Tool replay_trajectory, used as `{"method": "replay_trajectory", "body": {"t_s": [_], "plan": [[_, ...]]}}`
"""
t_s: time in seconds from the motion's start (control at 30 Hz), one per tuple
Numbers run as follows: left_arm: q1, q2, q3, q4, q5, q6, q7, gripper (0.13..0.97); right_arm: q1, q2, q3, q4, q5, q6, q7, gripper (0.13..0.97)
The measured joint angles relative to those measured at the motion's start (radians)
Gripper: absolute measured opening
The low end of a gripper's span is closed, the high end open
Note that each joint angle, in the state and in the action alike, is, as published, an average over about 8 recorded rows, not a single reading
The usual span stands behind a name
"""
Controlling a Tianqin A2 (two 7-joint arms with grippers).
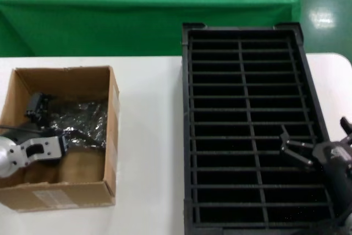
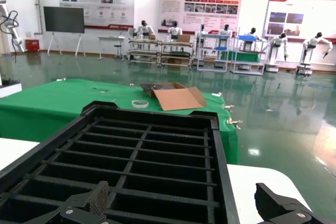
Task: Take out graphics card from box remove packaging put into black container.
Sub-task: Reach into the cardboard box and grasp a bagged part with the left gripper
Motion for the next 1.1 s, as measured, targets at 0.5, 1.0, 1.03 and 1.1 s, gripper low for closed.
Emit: {"method": "replay_trajectory", "body": {"t_s": [0.5,1.0,1.03,1.1], "plan": [[0.036,0.154,-0.228,0.157,0.379,0.146,-0.053,0.966,0.000,0.000,0.000,0.000,0.000,0.000,0.000,0.966],[0.018,0.267,-0.285,0.334,0.189,-0.014,0.276,0.927,0.000,0.000,0.000,0.000,0.000,0.000,0.000,0.966],[0.014,0.273,-0.284,0.346,0.166,-0.024,0.304,0.914,0.000,0.000,0.000,0.000,0.000,0.000,0.000,0.966],[0.006,0.284,-0.285,0.368,0.119,-0.041,0.363,0.887,0.000,0.000,0.000,0.000,0.000,0.000,0.000,0.966]]}}
